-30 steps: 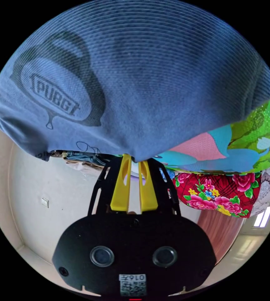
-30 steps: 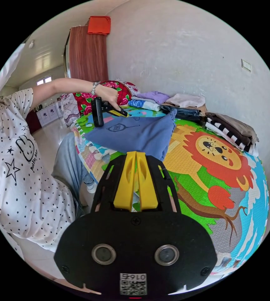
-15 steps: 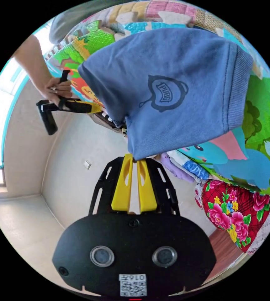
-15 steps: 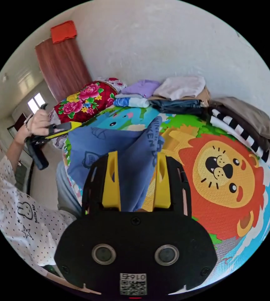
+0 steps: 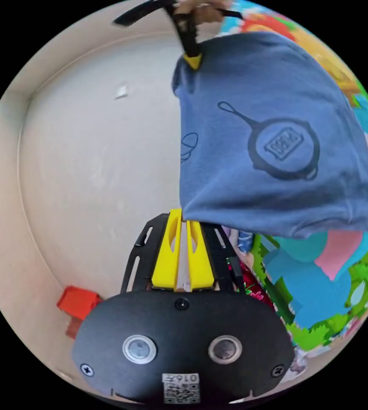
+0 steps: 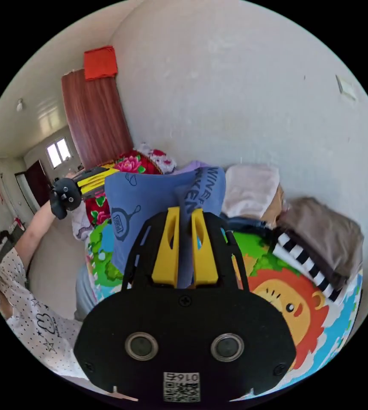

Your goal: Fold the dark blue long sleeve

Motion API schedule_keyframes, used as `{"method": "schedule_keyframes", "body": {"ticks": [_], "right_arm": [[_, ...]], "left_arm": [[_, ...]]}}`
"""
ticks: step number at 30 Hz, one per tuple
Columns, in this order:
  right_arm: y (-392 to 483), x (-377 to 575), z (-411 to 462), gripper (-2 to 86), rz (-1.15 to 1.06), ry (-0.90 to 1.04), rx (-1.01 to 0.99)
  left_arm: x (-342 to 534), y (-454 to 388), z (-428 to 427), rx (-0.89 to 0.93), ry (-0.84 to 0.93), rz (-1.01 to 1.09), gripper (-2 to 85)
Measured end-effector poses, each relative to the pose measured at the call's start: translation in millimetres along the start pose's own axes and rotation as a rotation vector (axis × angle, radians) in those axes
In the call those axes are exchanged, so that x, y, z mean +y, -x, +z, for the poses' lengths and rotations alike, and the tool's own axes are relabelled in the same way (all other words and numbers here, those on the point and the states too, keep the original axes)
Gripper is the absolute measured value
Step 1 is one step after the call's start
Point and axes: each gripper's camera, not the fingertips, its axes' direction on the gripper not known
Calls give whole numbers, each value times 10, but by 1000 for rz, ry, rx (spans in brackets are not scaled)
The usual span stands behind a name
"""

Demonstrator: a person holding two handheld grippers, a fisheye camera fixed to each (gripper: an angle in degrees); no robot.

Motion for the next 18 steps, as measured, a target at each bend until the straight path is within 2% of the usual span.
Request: {"method": "schedule_keyframes", "body": {"ticks": [4, 6, 8, 11, 18], "right_arm": [[735, -204, -794, 41, -274, -249, 257], [978, -93, -986, 42, -358, -271, 281], [1097, 75, -1083, 42, -340, -225, 228], [1243, 635, -1022, 40, -301, -125, 181], [1797, 2302, -582, 41, -266, 152, 124]], "left_arm": [[464, 1197, -87, -1, -144, -396, -8], [708, 1393, -116, 65, -200, -473, -8], [956, 1384, -89, 151, -242, -502, -8], [1347, 998, -1, 369, -287, -524, -8], [2142, -617, 260, 841, -265, -587, -8]]}}
